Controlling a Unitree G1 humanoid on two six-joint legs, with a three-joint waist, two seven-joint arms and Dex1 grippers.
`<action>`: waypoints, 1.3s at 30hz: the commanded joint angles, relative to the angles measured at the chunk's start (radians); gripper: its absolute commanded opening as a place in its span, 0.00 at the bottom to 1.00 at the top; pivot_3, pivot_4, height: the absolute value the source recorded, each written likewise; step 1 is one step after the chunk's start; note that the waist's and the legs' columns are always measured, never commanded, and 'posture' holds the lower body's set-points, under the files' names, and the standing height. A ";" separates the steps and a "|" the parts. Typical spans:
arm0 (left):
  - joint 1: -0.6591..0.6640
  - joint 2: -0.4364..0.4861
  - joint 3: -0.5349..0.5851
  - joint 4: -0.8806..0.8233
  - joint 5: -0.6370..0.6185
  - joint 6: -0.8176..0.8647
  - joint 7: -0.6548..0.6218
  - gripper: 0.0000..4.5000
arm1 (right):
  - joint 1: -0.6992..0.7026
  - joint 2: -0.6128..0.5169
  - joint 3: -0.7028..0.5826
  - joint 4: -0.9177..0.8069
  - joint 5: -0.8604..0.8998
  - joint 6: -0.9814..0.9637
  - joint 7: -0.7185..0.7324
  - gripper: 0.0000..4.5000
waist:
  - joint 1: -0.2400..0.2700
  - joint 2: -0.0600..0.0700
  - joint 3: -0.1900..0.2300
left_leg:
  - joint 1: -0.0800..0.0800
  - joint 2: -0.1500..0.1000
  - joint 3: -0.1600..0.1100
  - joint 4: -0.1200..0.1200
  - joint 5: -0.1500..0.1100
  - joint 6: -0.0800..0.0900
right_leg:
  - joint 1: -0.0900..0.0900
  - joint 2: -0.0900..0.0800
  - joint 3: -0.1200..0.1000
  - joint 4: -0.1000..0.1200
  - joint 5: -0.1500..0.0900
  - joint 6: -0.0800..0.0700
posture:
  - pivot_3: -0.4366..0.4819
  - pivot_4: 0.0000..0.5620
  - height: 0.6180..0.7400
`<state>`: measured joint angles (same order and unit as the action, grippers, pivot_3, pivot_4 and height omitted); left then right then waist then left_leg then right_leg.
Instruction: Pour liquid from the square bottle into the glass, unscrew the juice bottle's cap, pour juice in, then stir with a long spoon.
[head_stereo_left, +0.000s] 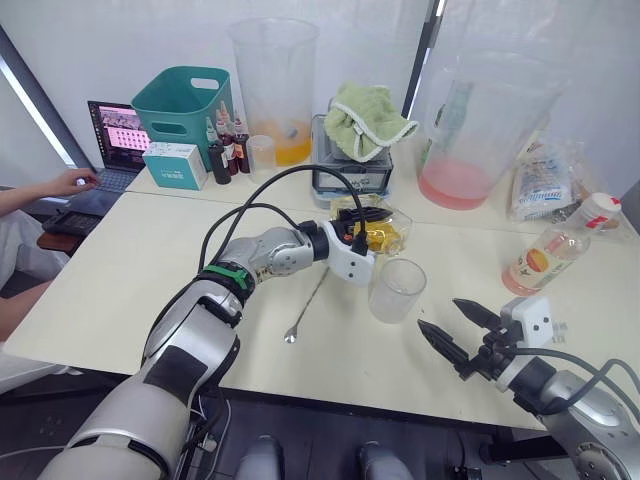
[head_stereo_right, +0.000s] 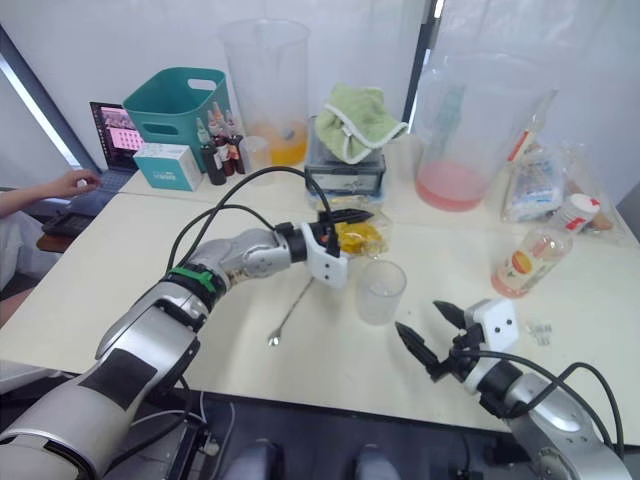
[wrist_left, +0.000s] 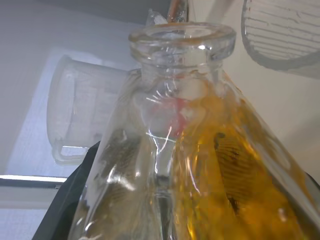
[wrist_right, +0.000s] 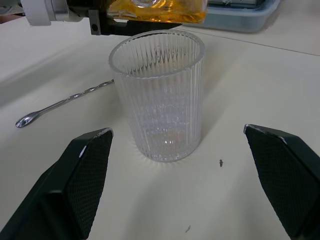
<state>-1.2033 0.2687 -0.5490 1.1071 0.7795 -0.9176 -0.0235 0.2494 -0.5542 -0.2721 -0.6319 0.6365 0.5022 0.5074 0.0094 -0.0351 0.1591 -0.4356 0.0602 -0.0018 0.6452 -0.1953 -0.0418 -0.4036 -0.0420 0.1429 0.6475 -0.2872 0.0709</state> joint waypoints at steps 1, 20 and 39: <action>-0.065 0.000 0.006 -0.019 0.003 -0.015 0.086 0.63 | -0.002 0.005 -0.006 -0.044 0.015 0.003 -0.009 0.99 | 0.000 0.000 0.000 | 0.000 0.000 0.000 0.000 0.000 0.000 | 0.000 0.000 0.000 0.000 0.000 0.000 | 0.48 0.27 1.00; -0.138 -0.030 -0.081 0.027 0.110 0.009 0.245 0.63 | -0.026 0.018 0.004 -0.045 0.032 0.020 -0.045 0.99 | 0.003 0.000 0.000 | 0.000 0.000 0.000 0.000 0.001 -0.001 | 0.000 0.000 0.000 0.001 0.000 0.000 | 0.48 0.27 1.00; -0.188 -0.031 -0.189 0.013 0.255 0.075 0.463 0.63 | -0.022 0.029 -0.010 -0.066 0.056 0.028 -0.062 0.99 | 0.004 0.000 0.000 | 0.000 -0.001 0.000 0.000 0.002 -0.003 | 0.000 -0.001 0.000 0.002 0.000 0.001 | 0.48 0.27 1.00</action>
<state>-1.3229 0.2402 -0.7583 1.1582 1.0444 -0.8640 0.3756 0.2276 -0.5274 -0.2522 -0.6582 0.6730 0.5322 0.4482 0.0130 -0.0350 0.1591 -0.4356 0.0594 -0.0018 0.6452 -0.1936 -0.0445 -0.4037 -0.0429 0.1429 0.6492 -0.2871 0.0715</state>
